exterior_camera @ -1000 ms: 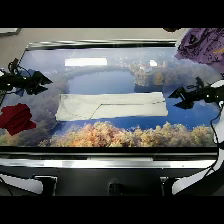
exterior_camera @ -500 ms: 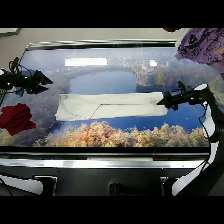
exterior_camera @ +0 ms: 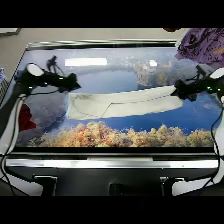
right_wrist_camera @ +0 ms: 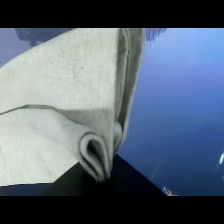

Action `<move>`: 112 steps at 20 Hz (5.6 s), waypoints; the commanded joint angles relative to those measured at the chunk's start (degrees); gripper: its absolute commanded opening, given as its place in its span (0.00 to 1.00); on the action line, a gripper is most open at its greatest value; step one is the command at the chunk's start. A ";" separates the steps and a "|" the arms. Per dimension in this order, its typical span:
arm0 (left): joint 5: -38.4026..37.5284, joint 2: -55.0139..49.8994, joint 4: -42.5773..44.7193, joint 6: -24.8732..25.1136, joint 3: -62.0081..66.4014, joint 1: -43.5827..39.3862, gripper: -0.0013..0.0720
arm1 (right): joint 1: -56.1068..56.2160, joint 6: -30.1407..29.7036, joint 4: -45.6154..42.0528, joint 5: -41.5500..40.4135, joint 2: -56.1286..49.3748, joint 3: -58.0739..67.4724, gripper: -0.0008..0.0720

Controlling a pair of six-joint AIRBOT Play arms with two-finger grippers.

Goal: Fold the clothes and pants, and hang the long-sleeved shirts on hangers.

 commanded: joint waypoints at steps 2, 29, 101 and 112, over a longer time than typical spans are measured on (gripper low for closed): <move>14.78 -5.77 -7.91 -3.34 0.09 -16.52 0.04 | 0.07 5.44 -9.51 3.26 10.67 0.07 0.05; 10.86 -23.37 -14.38 -16.55 20.06 -32.46 0.03 | 0.07 9.97 -9.79 7.78 19.67 0.07 0.05; -27.34 16.50 32.79 -9.66 18.88 9.73 0.04 | 6.86 -18.62 28.33 -3.58 -8.02 -17.51 0.68; -27.34 16.46 32.76 -9.66 18.88 9.73 0.04 | 12.52 -18.78 29.35 -9.60 -8.57 -16.59 0.05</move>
